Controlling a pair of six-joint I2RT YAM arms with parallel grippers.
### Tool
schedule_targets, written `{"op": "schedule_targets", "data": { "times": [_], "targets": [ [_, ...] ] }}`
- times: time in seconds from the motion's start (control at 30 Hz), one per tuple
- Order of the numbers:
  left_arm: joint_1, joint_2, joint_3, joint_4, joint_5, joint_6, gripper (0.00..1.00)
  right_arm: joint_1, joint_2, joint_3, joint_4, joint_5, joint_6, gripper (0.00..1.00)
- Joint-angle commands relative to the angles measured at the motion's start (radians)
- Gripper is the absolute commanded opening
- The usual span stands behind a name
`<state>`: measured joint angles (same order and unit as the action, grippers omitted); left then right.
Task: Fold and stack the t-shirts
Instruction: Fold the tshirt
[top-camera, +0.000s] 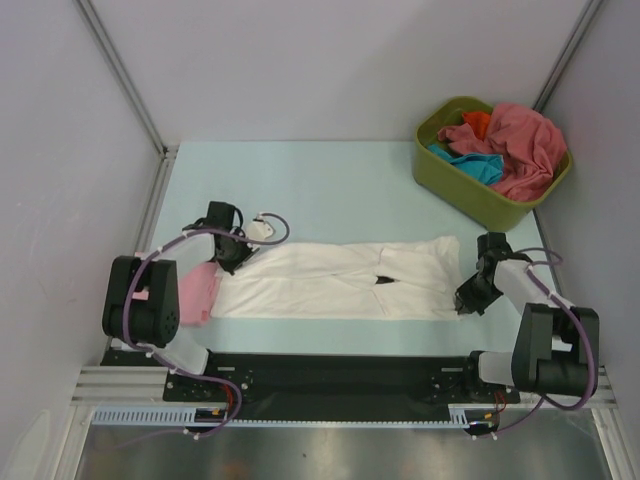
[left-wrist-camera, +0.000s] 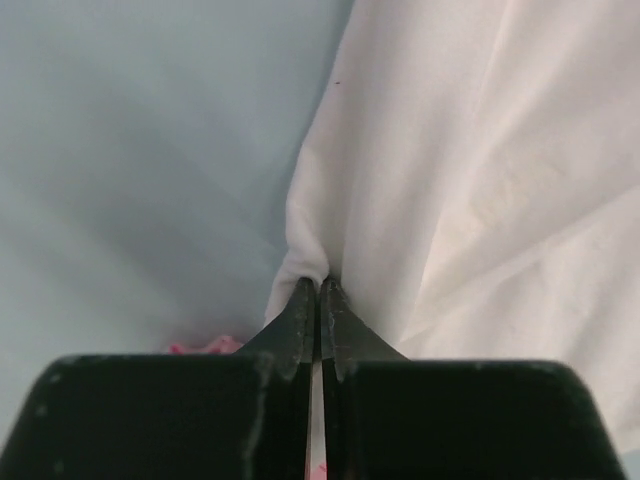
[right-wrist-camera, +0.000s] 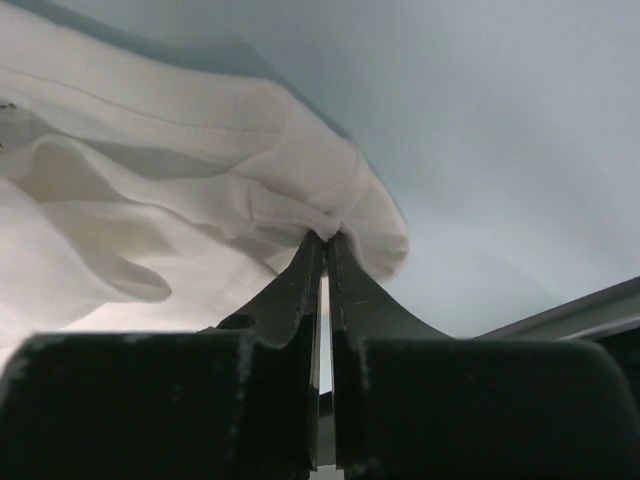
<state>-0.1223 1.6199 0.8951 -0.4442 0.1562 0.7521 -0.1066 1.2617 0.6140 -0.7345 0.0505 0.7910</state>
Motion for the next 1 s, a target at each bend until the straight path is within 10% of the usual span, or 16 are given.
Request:
{"op": "schedule_targets", "data": {
  "times": [0.0,0.6,0.97],
  "targets": [
    [-0.002,-0.070,-0.077,-0.166,0.063,0.035,0.00,-0.001,0.122,0.061,0.296,0.028,-0.059,0.00],
    [0.105,-0.301,-0.260,-0.471,0.243,0.116,0.00,0.304,0.718,0.737,0.337,0.009,-0.188,0.00],
    [0.078,-0.273,-0.193,-0.530,0.401,0.167,0.04,0.387,1.201,1.479,0.121,-0.032,-0.251,0.00]
  ]
}}
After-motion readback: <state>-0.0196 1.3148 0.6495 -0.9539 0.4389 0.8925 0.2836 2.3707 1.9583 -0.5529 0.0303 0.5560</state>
